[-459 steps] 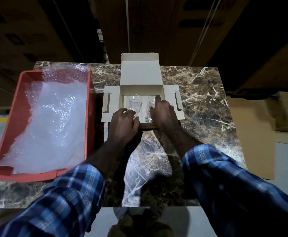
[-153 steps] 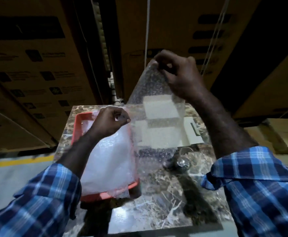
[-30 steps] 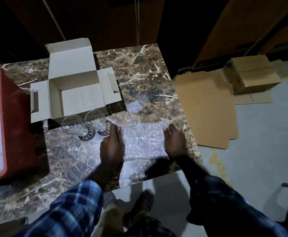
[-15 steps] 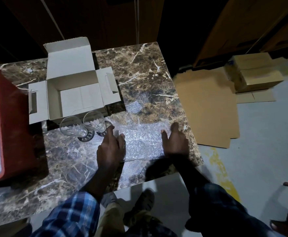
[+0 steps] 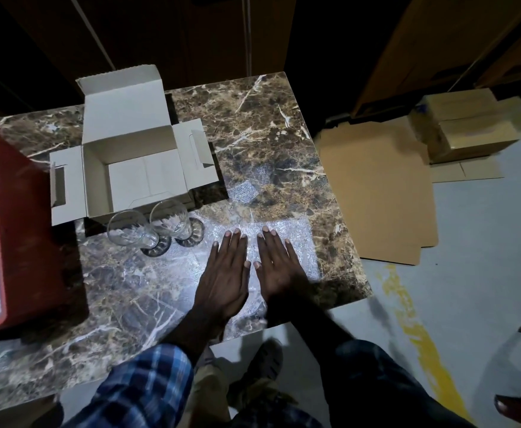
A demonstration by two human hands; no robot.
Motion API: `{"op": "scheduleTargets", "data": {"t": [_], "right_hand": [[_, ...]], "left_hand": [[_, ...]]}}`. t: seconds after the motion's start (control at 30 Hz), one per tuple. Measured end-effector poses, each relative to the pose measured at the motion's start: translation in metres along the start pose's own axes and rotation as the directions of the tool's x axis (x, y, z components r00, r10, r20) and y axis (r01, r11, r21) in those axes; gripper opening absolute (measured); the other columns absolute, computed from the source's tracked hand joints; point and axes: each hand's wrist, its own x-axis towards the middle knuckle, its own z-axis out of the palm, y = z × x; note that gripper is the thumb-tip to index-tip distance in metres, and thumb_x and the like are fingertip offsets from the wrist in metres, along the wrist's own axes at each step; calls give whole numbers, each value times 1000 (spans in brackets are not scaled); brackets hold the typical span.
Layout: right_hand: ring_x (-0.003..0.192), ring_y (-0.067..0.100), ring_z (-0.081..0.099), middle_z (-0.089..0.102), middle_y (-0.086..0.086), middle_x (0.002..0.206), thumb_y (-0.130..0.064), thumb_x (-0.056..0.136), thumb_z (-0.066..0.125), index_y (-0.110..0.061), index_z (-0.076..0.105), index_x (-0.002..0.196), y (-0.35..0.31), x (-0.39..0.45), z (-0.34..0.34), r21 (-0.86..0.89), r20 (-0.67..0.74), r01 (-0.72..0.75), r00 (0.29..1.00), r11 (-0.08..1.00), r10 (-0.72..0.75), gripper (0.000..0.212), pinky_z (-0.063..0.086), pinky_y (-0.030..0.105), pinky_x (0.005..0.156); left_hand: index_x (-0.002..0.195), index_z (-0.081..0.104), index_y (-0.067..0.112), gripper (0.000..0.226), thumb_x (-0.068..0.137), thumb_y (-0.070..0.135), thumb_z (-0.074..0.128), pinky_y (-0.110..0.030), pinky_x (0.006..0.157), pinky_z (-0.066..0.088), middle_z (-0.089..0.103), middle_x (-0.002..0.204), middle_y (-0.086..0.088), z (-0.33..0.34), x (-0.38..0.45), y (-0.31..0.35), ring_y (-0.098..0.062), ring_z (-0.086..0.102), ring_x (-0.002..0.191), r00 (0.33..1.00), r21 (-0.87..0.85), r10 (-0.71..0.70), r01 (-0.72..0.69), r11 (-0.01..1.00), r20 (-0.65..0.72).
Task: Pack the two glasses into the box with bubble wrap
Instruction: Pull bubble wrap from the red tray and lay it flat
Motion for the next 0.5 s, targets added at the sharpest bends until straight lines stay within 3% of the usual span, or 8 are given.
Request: {"op": "scheduleTargets", "data": {"t": [0.17, 0.37, 0.5], "right_hand": [[150, 23, 26, 28, 11, 161, -51, 104, 33, -6, 38, 152, 18, -4, -11, -78, 24, -69, 997, 995, 71, 66, 22, 47, 122], [147, 34, 30, 26, 19, 160, -61, 101, 36, -1, 33, 152, 60, -22, -22, -192, -27, -242, 970, 951, 241, 79, 25, 51, 120], [146, 33, 31, 29, 20, 159, -61, 98, 36, -2, 38, 150, 48, -25, -30, -142, 30, -62, 997, 988, 67, 79, 25, 52, 119]], "left_hand": [[159, 14, 11, 61, 106, 39, 23, -47, 124, 9, 9, 167, -5, -5, -8, -15, -19, 4, 155, 1000, 92, -1, 0, 996, 20], [160, 6, 11, 69, 105, 51, 20, -44, 125, -1, -1, 168, -6, -13, -24, -45, -17, -5, 154, 998, 135, -32, 25, 990, 51], [160, 3, 13, 68, 106, 48, 27, -42, 124, -4, -3, 167, -6, -18, -33, -28, -19, -6, 154, 998, 79, 46, -50, 996, 48]]}}
